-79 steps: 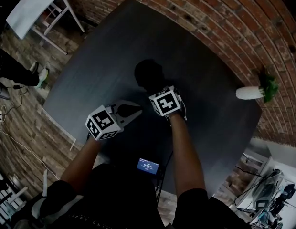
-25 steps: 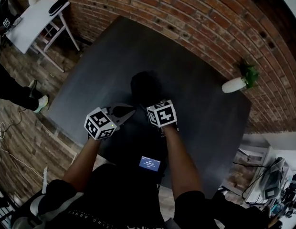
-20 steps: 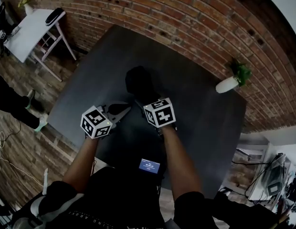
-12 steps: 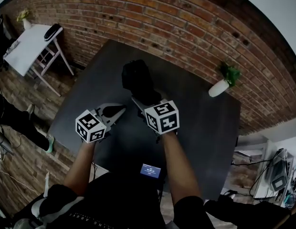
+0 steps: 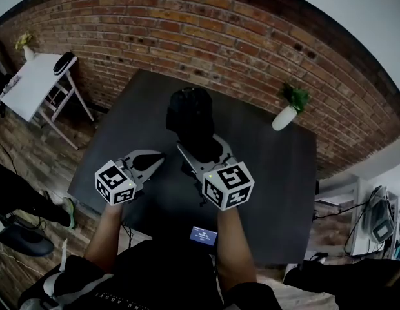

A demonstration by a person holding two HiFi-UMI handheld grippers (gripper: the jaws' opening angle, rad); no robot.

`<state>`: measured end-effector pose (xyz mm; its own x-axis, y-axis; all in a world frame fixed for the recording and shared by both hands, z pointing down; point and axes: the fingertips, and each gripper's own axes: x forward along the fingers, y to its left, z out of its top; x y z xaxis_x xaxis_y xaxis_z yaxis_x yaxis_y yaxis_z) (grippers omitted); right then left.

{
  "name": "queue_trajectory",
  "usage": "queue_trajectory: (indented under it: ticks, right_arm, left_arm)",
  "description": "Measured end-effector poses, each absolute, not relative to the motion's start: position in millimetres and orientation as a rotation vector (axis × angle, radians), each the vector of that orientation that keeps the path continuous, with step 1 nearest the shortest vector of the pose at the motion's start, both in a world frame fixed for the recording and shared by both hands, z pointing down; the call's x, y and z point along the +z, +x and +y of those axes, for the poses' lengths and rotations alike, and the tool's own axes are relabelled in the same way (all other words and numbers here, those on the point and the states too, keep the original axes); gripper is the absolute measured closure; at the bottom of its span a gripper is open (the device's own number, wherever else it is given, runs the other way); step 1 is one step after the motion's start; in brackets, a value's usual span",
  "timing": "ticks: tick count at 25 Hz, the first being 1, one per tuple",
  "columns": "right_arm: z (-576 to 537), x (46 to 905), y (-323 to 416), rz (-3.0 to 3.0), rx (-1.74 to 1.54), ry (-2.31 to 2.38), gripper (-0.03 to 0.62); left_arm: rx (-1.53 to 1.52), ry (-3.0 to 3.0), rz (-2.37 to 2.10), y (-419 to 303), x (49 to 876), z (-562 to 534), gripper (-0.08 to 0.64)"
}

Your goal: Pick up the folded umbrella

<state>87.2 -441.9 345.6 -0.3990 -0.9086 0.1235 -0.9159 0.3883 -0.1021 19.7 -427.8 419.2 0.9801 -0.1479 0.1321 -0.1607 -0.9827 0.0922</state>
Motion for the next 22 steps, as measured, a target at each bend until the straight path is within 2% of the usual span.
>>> queue_trajectory:
  ticks: [6, 22]
  right_arm:
    - [-407.3, 349.6, 74.7, -2.657, 0.374, 1.828, 0.299]
    - [-373.4, 355.4, 52.5, -2.747, 0.578, 1.917, 0.299]
  left_arm:
    - [0.060, 3.029, -0.068, 9.2, 398.4, -398.1, 0.557]
    - [-0.054, 3.014, 0.074, -10.6, 394.6, -358.7, 0.557]
